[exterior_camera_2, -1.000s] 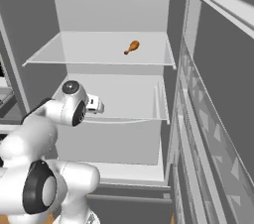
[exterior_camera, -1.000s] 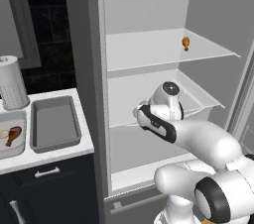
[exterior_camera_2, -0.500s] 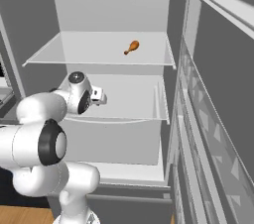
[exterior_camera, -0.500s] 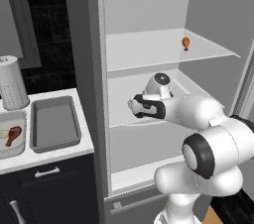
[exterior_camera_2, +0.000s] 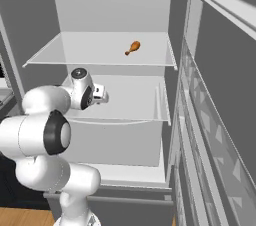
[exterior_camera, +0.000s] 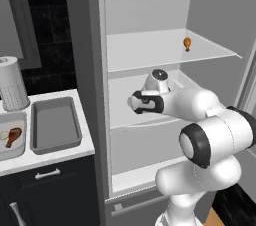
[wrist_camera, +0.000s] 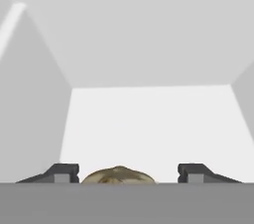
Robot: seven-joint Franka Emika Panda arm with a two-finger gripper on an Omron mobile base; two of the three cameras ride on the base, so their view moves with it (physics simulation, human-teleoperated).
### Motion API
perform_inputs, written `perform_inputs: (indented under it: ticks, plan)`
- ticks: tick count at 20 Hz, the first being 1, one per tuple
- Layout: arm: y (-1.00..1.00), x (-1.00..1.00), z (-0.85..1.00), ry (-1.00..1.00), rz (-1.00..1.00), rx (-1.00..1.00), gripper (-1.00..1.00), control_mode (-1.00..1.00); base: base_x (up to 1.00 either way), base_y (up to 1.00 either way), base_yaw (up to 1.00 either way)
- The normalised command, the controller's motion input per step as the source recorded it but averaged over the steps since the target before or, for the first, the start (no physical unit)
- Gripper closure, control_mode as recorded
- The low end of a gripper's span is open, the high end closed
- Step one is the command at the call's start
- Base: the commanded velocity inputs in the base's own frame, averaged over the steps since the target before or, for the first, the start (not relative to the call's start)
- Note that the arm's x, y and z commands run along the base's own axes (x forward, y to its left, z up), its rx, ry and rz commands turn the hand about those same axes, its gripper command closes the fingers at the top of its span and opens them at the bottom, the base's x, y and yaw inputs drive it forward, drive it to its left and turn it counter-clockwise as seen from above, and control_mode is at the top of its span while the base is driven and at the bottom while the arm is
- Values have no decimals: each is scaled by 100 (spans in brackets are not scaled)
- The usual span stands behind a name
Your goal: Place one garlic and one chicken drumstick in each tupperware on the nearby counter, to pack two identical lunches.
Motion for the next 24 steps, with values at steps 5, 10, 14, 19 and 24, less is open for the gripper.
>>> perform_inputs:
  ticks: [5, 10, 14, 19, 24]
  plan:
    - [0, -30, -54, 0, 0, 0, 100, -100, 0, 0, 0]
    - [-30, -100, -52, 0, -4, 0, 100, -100, 0, 0, 0]
    - [-51, -100, -10, 0, -7, 3, 100, -100, 0, 0, 0]
    - [-41, -100, 3, -1, -4, 4, 100, -100, 0, 0, 0]
    - [-22, -100, 53, 0, -2, 2, 100, -100, 0, 0, 0]
